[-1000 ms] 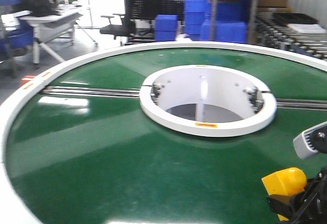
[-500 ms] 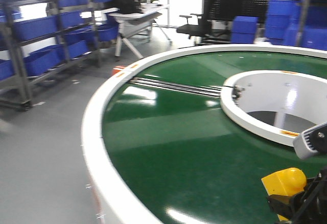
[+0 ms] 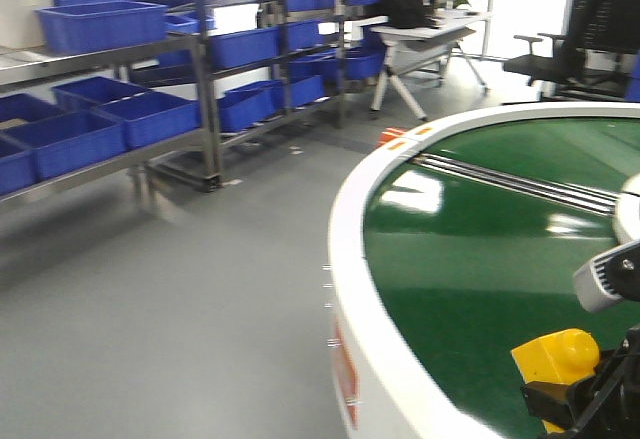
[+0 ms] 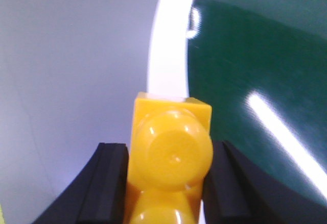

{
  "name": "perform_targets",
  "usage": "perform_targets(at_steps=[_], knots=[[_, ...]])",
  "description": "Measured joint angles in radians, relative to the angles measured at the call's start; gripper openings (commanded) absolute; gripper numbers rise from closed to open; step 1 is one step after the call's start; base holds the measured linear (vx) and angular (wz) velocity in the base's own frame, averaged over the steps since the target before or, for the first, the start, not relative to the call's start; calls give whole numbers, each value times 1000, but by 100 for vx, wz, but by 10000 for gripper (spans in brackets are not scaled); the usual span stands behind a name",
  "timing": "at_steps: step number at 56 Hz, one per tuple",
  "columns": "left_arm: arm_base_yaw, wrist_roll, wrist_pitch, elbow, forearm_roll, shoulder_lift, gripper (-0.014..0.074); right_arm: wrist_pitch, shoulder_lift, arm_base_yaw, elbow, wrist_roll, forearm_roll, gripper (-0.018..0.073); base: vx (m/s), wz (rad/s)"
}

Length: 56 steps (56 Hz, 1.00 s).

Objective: Pick red and yellow blocks into blue bin
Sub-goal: 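Drive the base to the blue bin holding both blocks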

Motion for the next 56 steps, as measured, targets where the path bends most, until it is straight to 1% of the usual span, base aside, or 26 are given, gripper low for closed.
perform_targets(at_steps=[56], knots=[[0,0,0,0,0,0,224,0,0,0,0,0,0,307,5,40]])
